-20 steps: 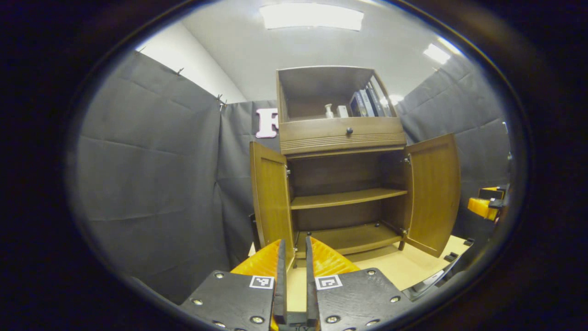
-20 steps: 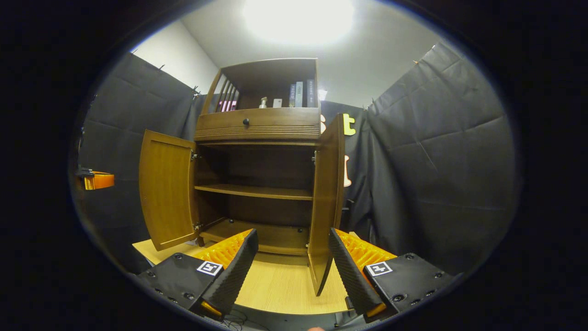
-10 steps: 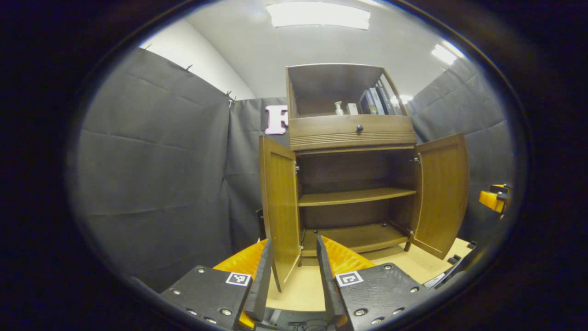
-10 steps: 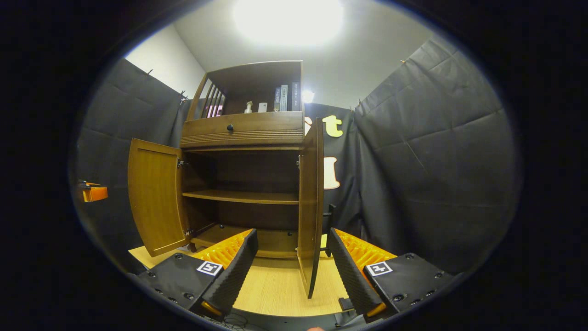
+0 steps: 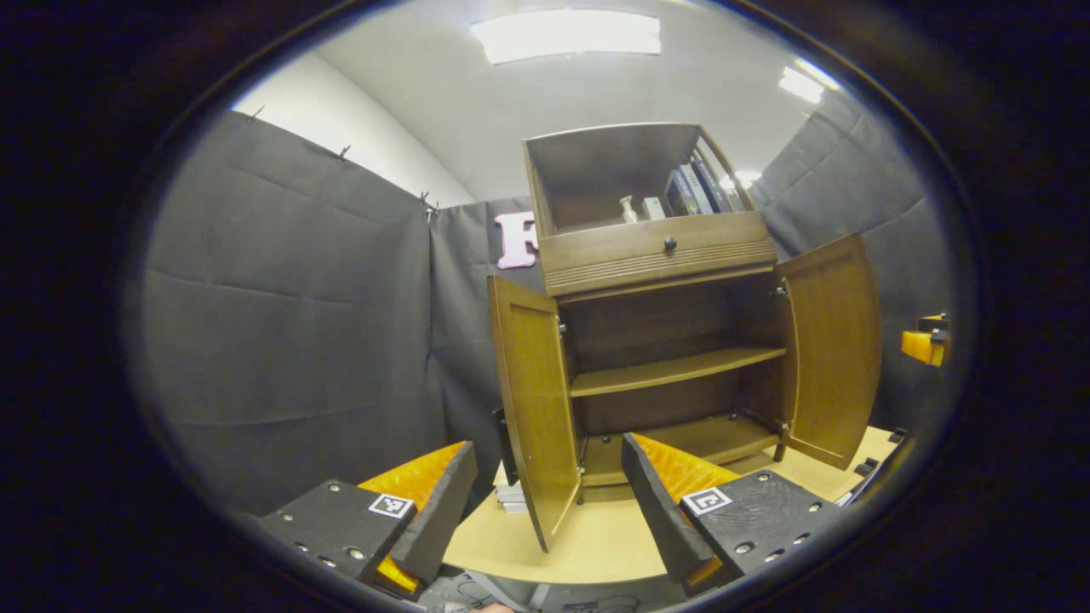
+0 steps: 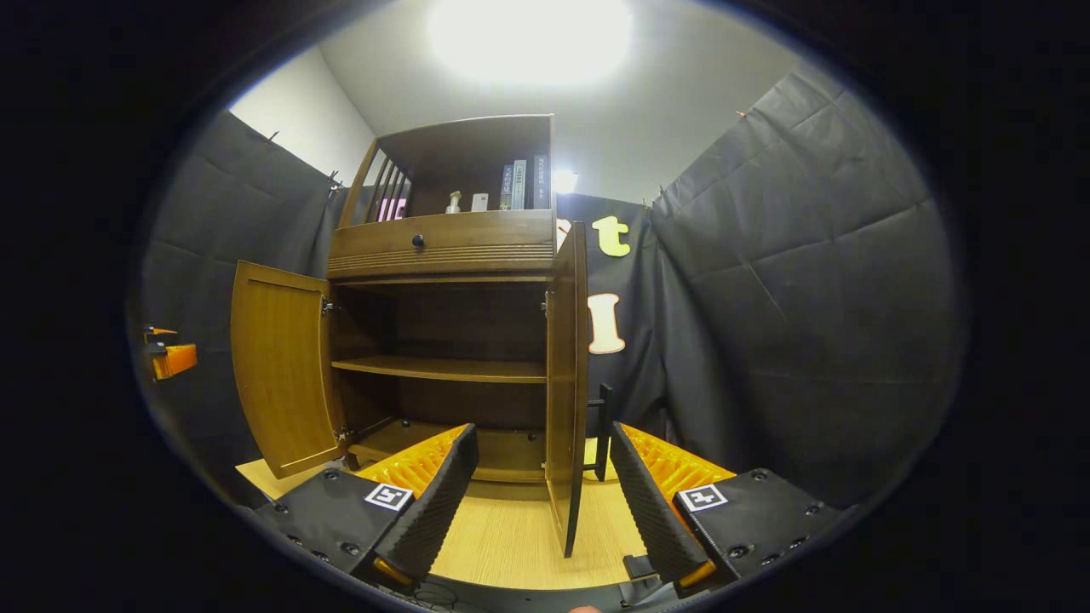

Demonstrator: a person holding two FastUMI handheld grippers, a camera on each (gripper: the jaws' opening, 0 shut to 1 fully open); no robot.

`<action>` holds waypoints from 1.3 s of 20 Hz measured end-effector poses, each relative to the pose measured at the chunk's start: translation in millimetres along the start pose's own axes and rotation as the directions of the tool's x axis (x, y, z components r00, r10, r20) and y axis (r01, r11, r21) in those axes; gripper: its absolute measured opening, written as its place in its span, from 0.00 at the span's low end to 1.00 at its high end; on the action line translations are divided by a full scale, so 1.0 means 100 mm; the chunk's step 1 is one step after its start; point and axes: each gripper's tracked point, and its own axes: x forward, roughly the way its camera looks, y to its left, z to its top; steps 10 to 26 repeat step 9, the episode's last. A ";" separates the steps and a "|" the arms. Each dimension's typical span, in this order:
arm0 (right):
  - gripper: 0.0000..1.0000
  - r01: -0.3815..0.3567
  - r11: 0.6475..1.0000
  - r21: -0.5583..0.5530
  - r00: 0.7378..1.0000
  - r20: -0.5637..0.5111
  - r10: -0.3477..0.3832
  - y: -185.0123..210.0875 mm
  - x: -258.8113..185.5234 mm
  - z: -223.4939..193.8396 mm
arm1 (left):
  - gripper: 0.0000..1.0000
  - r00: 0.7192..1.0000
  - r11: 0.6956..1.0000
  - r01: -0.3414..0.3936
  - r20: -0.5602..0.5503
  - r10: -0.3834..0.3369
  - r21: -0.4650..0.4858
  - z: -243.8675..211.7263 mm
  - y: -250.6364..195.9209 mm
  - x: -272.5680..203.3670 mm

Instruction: Open the right door of the double-door shoe cabinet with the right hand, and open the left door with the left hand.

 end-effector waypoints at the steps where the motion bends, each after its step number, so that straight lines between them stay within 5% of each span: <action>1: 0.96 0.001 1.000 0.001 1.000 0.002 -0.001 -0.01 -0.01 0.01 | 1.00 1.000 1.000 -0.001 0.007 0.001 0.001 0.03 0.00 -0.01; 26: 0.98 0.024 1.000 -0.010 1.000 0.010 -0.024 -0.09 -0.09 -0.02 | 1.00 1.000 0.999 -0.030 0.000 0.030 0.023 0.05 0.12 -0.07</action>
